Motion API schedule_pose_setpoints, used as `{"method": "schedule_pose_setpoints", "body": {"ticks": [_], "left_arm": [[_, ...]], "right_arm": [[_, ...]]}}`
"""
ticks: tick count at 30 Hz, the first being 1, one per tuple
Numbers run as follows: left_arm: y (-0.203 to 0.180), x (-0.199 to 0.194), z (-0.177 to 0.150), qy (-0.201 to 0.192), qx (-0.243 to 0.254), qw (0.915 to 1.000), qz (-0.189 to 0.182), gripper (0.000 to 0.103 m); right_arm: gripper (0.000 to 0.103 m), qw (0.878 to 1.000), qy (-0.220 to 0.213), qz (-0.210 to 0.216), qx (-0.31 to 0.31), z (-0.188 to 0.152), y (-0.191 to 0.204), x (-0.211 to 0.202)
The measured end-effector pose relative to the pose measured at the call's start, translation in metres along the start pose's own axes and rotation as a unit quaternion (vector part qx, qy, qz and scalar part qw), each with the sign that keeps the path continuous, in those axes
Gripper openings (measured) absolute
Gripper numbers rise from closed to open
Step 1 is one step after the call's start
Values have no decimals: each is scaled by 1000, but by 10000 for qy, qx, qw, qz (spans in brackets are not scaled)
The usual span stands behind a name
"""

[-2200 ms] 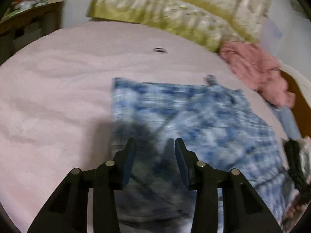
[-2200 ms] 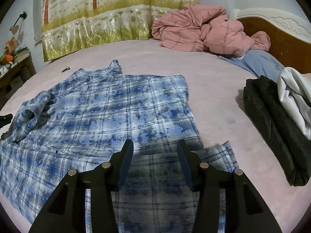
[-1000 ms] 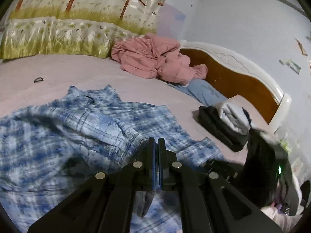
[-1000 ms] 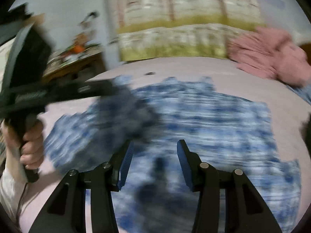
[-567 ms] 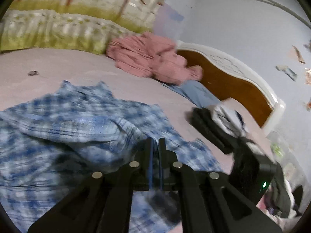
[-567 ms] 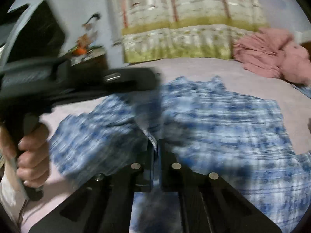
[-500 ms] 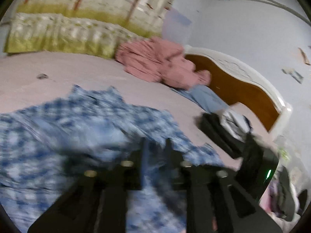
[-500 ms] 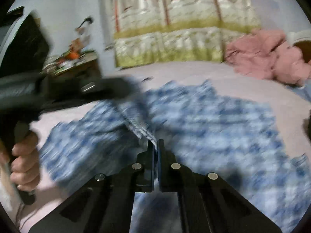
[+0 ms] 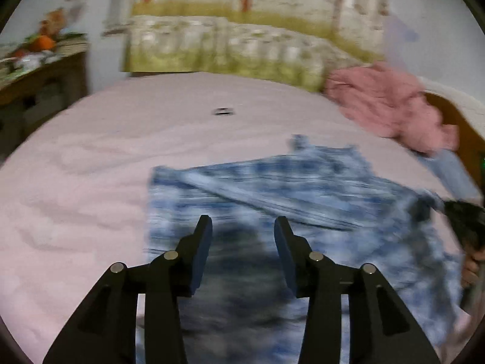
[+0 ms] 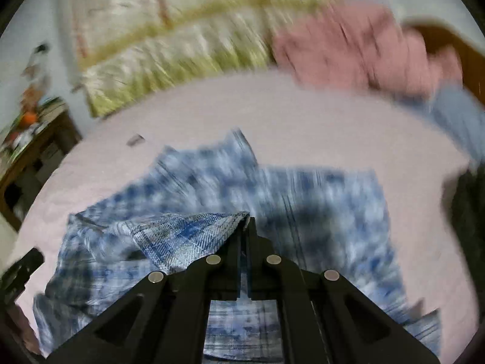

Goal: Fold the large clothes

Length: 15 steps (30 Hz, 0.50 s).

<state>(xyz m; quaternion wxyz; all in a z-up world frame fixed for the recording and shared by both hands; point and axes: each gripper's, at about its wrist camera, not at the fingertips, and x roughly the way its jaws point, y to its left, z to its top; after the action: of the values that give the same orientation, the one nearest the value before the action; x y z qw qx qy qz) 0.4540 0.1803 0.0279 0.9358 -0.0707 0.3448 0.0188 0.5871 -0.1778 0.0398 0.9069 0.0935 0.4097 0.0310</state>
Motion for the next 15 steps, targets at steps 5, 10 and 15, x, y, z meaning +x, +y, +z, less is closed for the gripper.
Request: {"method": "schedule_pose_setpoints", "body": {"ticks": [5,10,15], "left_arm": [[30,44,-12,497,-111,9982,317,41],[45,66,-23,819,-253,9947,572,41],[42,68,-30,887,-246,9933,692,41]], "right_arm": [[3,9984,564,32,12,-23,-24,42],[3,9929,778,861,256,-19,-39,43],[3,9825,277,1509,1057,-4,-69,14]]}}
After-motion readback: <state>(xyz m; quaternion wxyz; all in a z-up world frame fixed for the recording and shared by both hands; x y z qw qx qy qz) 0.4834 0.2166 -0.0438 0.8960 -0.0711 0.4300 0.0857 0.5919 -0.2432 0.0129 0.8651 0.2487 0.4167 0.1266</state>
